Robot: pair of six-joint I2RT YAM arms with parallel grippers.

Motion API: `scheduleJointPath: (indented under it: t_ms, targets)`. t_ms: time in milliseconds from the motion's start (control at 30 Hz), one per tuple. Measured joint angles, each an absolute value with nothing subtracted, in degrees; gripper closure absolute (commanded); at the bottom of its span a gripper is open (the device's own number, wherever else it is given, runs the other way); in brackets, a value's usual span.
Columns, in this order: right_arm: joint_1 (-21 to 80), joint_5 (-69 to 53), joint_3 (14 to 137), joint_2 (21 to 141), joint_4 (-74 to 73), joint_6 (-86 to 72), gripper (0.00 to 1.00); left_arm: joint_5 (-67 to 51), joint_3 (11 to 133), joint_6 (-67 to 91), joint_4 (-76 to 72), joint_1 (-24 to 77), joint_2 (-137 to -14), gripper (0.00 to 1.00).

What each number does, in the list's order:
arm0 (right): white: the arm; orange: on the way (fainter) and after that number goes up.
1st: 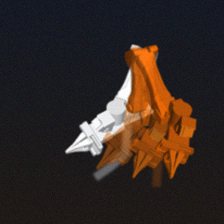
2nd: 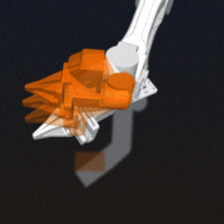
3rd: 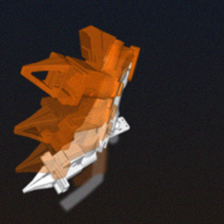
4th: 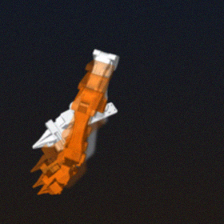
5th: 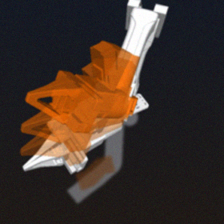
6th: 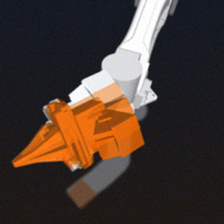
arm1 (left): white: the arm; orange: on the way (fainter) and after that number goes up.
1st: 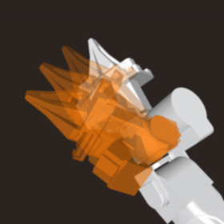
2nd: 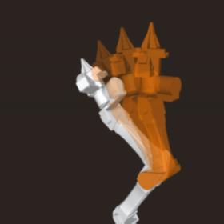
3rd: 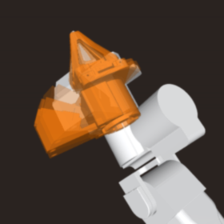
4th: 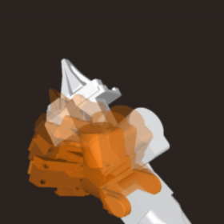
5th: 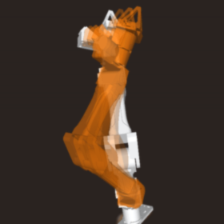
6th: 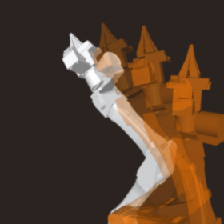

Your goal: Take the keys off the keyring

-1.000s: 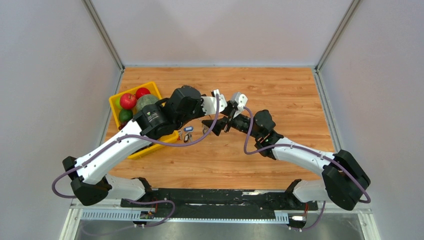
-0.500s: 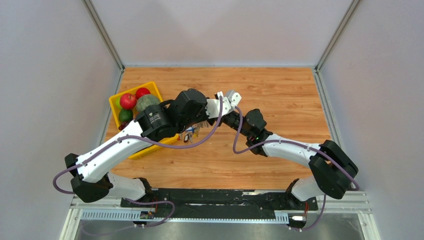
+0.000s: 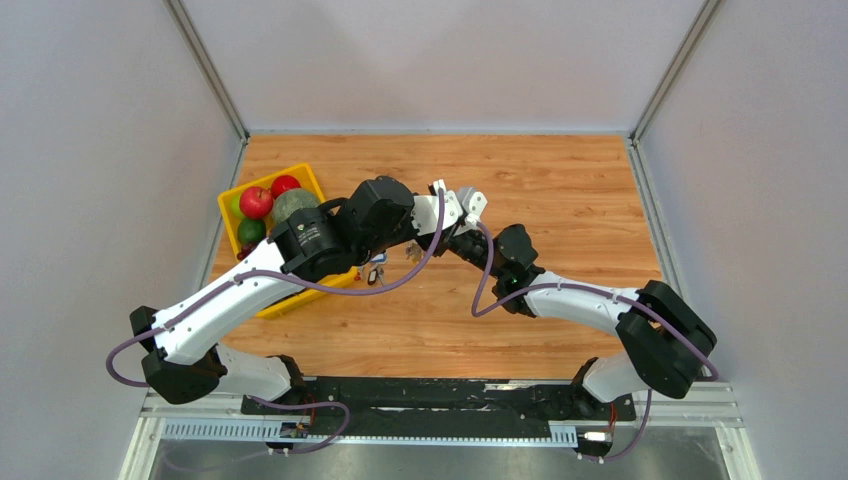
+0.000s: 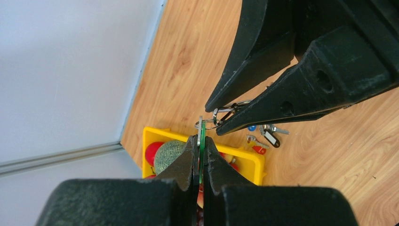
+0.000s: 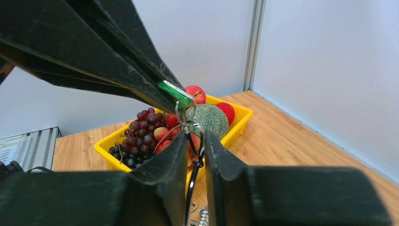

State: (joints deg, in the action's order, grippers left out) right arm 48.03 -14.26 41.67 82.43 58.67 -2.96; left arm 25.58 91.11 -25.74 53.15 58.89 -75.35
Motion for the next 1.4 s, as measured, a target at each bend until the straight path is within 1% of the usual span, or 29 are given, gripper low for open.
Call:
scheduleJointPath:
  t_ms: [33, 100, 133, 167, 200, 233, 267, 300, 467, 600, 1033, 1100, 1200, 1400]
  targets:
    - [48.1, -14.5, 41.6, 82.3, 58.7, -2.9, 0.85, 25.6, 91.3, -25.6, 53.3, 58.9, -75.4, 1.00]
    - [48.3, -14.9, 41.2, 81.8, 58.8, -2.7, 0.84, 25.6, 91.5, -25.6, 53.4, 58.9, -75.4, 1.00]
    - [48.3, -15.0, 41.0, 81.5, 58.8, -2.6, 0.81, 25.6, 91.6, -25.6, 53.4, 58.9, -75.4, 1.00]
    - [48.4, -15.1, 40.8, 81.2, 58.8, -2.3, 0.71, 25.7, 91.6, -25.6, 53.4, 58.9, -75.4, 1.00]
    - [48.6, -15.1, 40.6, 80.8, 58.6, -2.1, 0.65, 25.7, 91.7, -25.5, 53.5, 58.9, -75.4, 1.00]
    - [48.7, -15.0, 40.4, 80.4, 58.5, -2.0, 0.64, 25.7, 91.7, -25.4, 53.5, 58.9, -75.4, 1.00]
    - [48.9, -15.0, 40.3, 80.0, 58.4, -1.6, 0.65, 25.8, 91.8, -25.3, 53.7, 58.9, -75.4, 1.00]
    - [49.1, -14.8, 40.1, 79.6, 58.2, -1.3, 0.69, 25.8, 92.1, -25.1, 54.1, 58.9, -75.4, 1.00]
    - [50.0, -13.9, 39.4, 77.9, 57.2, 0.4, 0.75, 25.8, 93.0, -24.5, 54.8, 58.9, -75.5, 1.00]
    - [50.6, -12.9, 39.4, 77.6, 56.1, 1.7, 0.73, 25.8, 93.5, -24.3, 55.4, 58.9, -75.7, 1.00]
    - [52.6, -10.9, 39.4, 77.6, 54.6, 4.5, 0.72, 25.8, 93.6, -23.4, 56.0, 58.9, -76.6, 1.00]
    - [52.7, -10.7, 39.4, 77.6, 54.3, 4.6, 0.67, 25.8, 93.8, -23.3, 56.1, 58.9, -76.8, 1.00]
    - [52.8, -9.9, 39.4, 77.5, 53.8, 4.7, 0.54, 25.9, 94.0, -23.2, 56.4, 59.0, -76.8, 1.00]
    - [52.8, -7.4, 38.7, 74.7, 52.7, 4.7, 0.42, 26.5, 94.0, -23.1, 56.5, 59.2, -76.8, 1.00]
